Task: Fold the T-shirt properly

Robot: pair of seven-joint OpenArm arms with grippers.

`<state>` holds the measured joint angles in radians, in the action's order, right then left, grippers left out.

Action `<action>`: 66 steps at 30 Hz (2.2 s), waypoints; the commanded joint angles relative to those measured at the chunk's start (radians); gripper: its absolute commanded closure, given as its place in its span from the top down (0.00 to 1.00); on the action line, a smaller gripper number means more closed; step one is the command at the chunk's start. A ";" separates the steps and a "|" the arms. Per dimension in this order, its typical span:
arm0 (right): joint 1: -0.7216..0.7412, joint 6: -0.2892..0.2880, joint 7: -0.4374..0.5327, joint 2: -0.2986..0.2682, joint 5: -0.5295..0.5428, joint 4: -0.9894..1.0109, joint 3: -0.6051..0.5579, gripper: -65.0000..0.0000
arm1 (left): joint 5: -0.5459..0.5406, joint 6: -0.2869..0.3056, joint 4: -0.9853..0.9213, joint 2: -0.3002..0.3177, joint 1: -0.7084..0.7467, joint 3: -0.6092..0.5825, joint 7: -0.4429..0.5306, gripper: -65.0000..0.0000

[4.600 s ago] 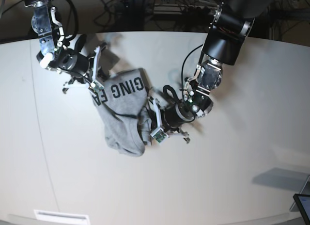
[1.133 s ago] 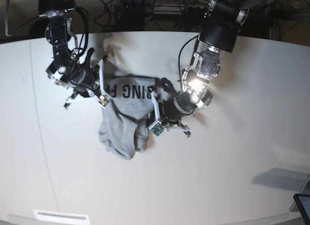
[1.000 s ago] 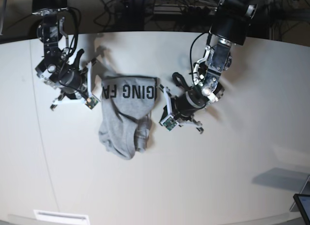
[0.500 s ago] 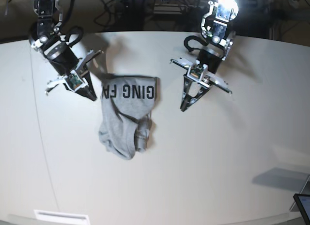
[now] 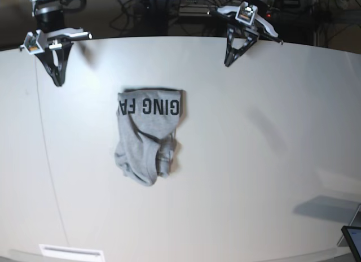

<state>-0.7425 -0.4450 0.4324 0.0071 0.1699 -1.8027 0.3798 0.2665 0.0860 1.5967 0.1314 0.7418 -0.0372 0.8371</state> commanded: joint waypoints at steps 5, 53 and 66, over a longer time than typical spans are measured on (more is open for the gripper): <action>-0.142 0.004 0.033 0.083 0.020 -0.026 0.087 0.00 | -0.009 -0.009 0.006 0.003 0.123 0.003 0.064 0.00; 0.642 0.380 -0.383 -0.032 -0.301 1.687 -0.445 0.00 | -0.028 -0.010 -1.418 -0.149 -0.594 -0.135 -0.652 0.00; 0.634 0.380 -0.383 -0.025 -0.300 1.693 -0.442 0.00 | -0.210 -0.007 -1.418 -0.157 -0.617 -0.140 -0.599 0.00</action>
<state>-0.1055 -0.0654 0.0467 -0.0185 -0.1341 -0.1108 -0.0650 0.0521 0.0715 0.1764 -0.0158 0.1238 -0.1768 0.2287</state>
